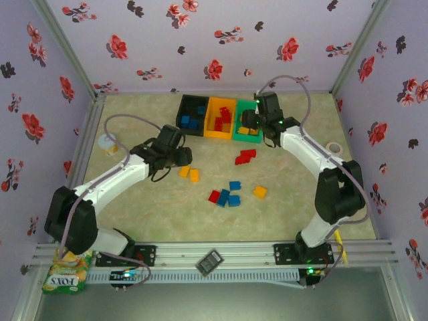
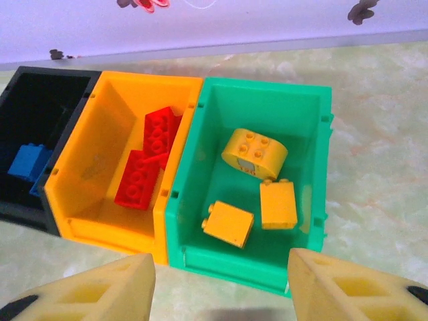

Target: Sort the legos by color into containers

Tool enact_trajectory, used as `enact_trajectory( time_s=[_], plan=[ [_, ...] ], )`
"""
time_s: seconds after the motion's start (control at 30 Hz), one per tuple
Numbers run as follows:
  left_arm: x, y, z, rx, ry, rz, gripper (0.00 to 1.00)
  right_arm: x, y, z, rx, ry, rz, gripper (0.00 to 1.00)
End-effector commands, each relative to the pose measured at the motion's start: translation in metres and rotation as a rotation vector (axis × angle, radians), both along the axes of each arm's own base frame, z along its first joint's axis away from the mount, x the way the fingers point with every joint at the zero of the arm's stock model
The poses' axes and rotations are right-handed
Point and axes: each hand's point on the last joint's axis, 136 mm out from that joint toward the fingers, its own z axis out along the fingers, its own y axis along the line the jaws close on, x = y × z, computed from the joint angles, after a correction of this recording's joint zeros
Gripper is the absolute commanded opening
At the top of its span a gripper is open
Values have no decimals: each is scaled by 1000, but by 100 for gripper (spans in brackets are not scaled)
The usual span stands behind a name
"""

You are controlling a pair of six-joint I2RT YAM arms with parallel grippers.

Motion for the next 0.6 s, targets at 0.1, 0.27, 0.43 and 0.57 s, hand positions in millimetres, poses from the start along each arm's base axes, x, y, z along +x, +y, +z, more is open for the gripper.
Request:
enact_trajectory(
  time_s=[0.1, 0.27, 0.43, 0.57],
  plan=[
    [-20, -23, -42, 27, 118, -3, 49, -27, 21, -18, 65, 34, 57, 57],
    [-26, -29, -64, 67, 184, 25, 52, -39, 26, -32, 57, 62, 68, 57],
    [-25, -36, -74, 66, 204, 20, 56, -45, 29, -35, 54, 66, 80, 57],
    [-26, -41, -79, 83, 217, 6, 56, -45, 29, -37, 46, 69, 81, 57]
  ],
)
